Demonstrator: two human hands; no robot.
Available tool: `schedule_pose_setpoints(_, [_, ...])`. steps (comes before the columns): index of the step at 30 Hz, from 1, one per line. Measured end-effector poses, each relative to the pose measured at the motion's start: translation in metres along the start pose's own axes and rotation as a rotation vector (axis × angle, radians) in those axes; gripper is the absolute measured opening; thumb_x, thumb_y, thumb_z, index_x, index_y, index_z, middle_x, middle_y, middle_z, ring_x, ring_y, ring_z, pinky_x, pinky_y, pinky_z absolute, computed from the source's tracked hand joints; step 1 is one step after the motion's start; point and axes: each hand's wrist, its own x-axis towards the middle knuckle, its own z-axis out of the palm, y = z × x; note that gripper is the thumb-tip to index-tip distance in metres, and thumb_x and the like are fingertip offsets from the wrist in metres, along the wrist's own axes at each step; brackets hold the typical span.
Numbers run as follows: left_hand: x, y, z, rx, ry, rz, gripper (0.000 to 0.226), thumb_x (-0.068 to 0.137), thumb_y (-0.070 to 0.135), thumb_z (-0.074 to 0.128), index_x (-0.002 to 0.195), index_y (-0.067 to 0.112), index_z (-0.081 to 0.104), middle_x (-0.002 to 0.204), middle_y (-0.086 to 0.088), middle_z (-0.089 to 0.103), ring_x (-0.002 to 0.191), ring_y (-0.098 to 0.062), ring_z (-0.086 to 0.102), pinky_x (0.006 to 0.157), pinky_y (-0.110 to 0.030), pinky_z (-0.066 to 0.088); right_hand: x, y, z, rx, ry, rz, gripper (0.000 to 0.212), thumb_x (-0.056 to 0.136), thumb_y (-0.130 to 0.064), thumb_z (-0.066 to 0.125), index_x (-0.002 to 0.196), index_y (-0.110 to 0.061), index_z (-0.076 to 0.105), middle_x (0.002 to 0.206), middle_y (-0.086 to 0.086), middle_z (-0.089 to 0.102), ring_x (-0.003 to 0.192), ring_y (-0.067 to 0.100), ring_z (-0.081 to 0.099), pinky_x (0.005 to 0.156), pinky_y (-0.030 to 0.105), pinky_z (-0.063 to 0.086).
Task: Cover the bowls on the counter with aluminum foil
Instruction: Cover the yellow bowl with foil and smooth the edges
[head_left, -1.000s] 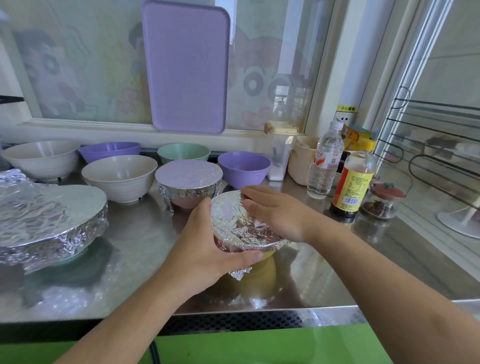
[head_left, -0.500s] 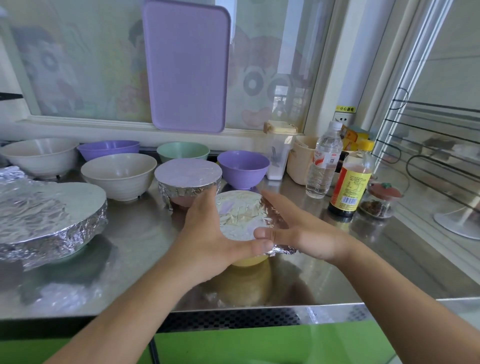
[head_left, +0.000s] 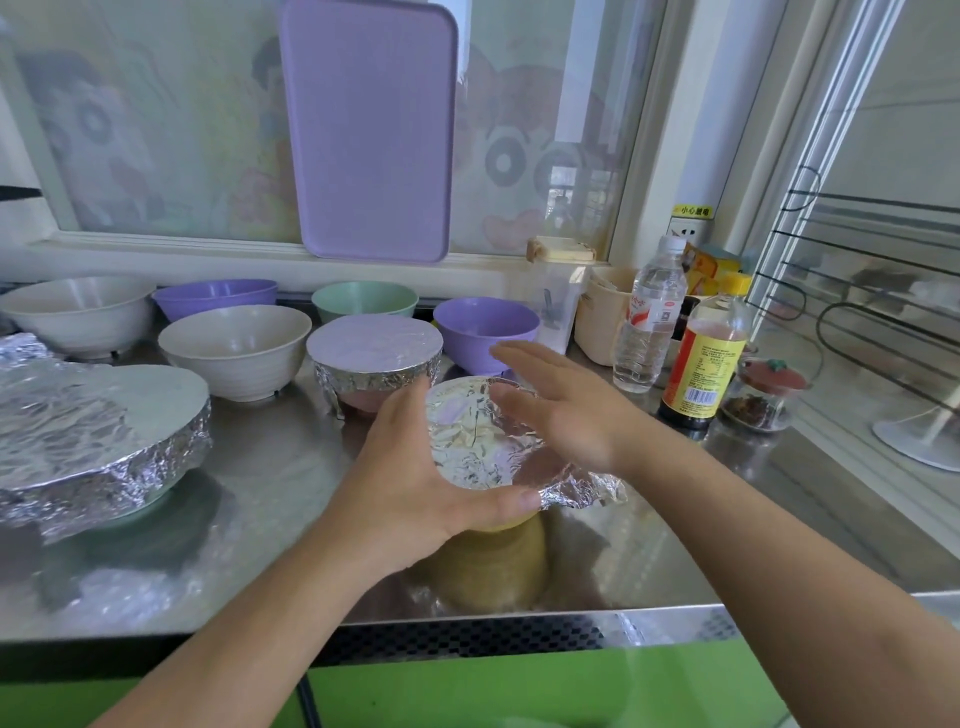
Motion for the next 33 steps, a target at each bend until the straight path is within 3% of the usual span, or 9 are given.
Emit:
schedule_pose_setpoints(5, [0.001,-0.003,0.0,0.007,0.014,0.014,0.151,0.043,0.08,0.088,0.165,0.03,0.013,0.158,0.023,0.022,0.141,0.008,0.024,0.109,-0.02,0.027,0.018,-0.012,0.011,-0.041,-0.128,-0.003,0.039,0.112,-0.046,0.041,0.144,-0.032,0.06,0.145,-0.012,0.057,0.127,0.009,0.053,0.113,0.028,0.034])
schedule_pose_setpoints(9, [0.005,-0.009,0.001,-0.023,0.004,0.028,0.132,0.041,0.079,0.091,0.151,0.033,0.035,0.146,0.021,0.037,0.135,0.003,0.041,0.109,-0.026,0.042,0.013,-0.003,0.011,0.18,-0.055,0.053,0.034,0.111,-0.048,0.044,0.088,-0.041,0.067,0.087,-0.024,0.06,0.085,0.005,0.058,0.09,0.033,0.045])
schedule_pose_setpoints(12, [0.005,-0.011,0.003,-0.044,0.003,0.037,0.151,0.04,0.081,0.087,0.163,0.028,0.017,0.159,0.019,0.025,0.143,0.002,0.031,0.116,-0.028,0.033,-0.001,0.007,0.009,0.382,-0.101,0.062,0.03,0.107,-0.048,0.054,0.12,-0.025,0.069,0.114,0.003,0.068,0.093,0.019,0.067,0.082,0.037,0.055])
schedule_pose_setpoints(15, [0.004,-0.012,0.006,-0.091,0.025,0.058,0.147,0.043,0.078,0.088,0.163,0.03,0.017,0.16,0.016,0.027,0.143,0.002,0.032,0.117,-0.031,0.035,-0.018,0.022,0.007,0.439,-0.141,0.041,0.075,0.089,-0.063,0.071,0.153,-0.032,0.047,0.155,-0.002,0.053,0.14,0.014,0.053,0.118,0.048,0.043])
schedule_pose_setpoints(17, [0.003,-0.013,0.009,-0.11,0.057,0.07,0.132,0.045,0.073,0.091,0.155,0.029,0.032,0.151,0.012,0.039,0.137,-0.001,0.042,0.115,-0.039,0.043,-0.026,0.03,0.007,0.526,-0.184,0.011,0.074,0.085,-0.053,0.081,0.148,-0.052,0.041,0.151,-0.022,0.055,0.142,0.004,0.051,0.118,0.036,0.044])
schedule_pose_setpoints(21, [0.002,-0.014,0.012,-0.158,0.079,0.115,0.115,0.048,0.063,0.096,0.145,0.037,0.038,0.144,0.011,0.048,0.133,-0.001,0.049,0.11,-0.039,0.047,-0.041,0.032,0.007,0.573,-0.229,-0.035,0.079,0.08,-0.049,0.084,0.142,-0.053,0.036,0.14,-0.036,0.059,0.136,-0.006,0.054,0.102,0.012,0.046])
schedule_pose_setpoints(25, [0.004,-0.015,0.01,-0.203,0.047,0.113,0.125,0.043,0.07,0.096,0.148,0.043,0.034,0.147,0.014,0.047,0.136,-0.002,0.049,0.112,-0.041,0.047,-0.047,0.027,0.002,0.609,-0.259,-0.073,0.08,0.083,-0.007,0.073,0.133,-0.053,0.031,0.122,-0.048,0.061,0.123,-0.017,0.057,0.095,0.007,0.046])
schedule_pose_setpoints(30, [0.002,-0.008,0.007,-0.21,0.04,0.107,0.096,0.042,0.064,0.094,0.113,0.078,0.031,0.135,0.034,0.042,0.124,0.02,0.044,0.097,-0.015,0.041,-0.047,0.031,0.005,0.595,-0.225,-0.085,0.095,0.084,0.013,0.076,0.124,-0.057,0.025,0.106,-0.06,0.055,0.11,-0.029,0.055,0.088,0.001,0.045])
schedule_pose_setpoints(33, [0.004,-0.014,0.009,-0.204,0.046,0.11,0.118,0.041,0.07,0.095,0.14,0.058,0.032,0.145,0.021,0.045,0.134,0.007,0.046,0.111,-0.031,0.045,-0.048,0.031,0.008,0.585,-0.187,-0.074,0.1,0.082,0.012,0.08,0.126,-0.059,0.024,0.107,-0.06,0.054,0.111,-0.028,0.054,0.088,0.002,0.045])
